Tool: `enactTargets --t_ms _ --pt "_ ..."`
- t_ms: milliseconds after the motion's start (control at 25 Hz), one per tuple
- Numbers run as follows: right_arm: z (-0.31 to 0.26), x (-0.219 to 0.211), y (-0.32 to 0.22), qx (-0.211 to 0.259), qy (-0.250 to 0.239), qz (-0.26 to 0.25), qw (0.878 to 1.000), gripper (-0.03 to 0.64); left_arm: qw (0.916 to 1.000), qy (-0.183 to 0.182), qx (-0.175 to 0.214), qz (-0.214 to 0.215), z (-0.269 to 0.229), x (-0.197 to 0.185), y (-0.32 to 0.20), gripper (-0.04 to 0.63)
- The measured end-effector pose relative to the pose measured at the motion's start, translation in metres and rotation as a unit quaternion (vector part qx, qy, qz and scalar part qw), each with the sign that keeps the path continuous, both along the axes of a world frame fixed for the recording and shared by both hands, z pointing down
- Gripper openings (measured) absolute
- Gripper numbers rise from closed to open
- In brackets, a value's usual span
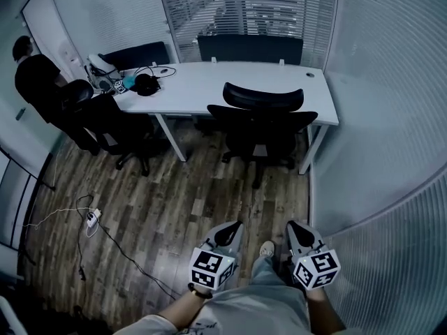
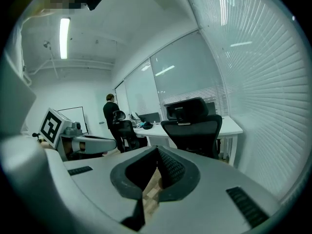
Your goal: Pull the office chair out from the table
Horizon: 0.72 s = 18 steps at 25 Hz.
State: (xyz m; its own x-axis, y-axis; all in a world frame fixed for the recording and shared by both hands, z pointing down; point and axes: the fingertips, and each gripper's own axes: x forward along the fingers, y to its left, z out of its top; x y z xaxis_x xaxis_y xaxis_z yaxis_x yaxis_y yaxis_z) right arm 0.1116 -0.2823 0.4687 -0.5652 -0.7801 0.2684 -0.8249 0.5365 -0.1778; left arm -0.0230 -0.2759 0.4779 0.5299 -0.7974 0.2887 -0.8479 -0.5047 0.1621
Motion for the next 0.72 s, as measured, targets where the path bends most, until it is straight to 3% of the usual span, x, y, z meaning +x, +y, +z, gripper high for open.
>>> enactTargets --t_ms 400,720 --pt "-0.011 0.04 -0.129 0.01 0.012 -0.024 1.0 0.008 0.9997 -0.008 0.007 -0.022 -0.006 0.038 -0.121 0.011" --pt "-0.014 0.064 -0.2 0.024 0.014 -0.045 0.999 0.007 0.9988 -0.011 0.013 -0.047 -0.009 0.061 -0.185 0.012"
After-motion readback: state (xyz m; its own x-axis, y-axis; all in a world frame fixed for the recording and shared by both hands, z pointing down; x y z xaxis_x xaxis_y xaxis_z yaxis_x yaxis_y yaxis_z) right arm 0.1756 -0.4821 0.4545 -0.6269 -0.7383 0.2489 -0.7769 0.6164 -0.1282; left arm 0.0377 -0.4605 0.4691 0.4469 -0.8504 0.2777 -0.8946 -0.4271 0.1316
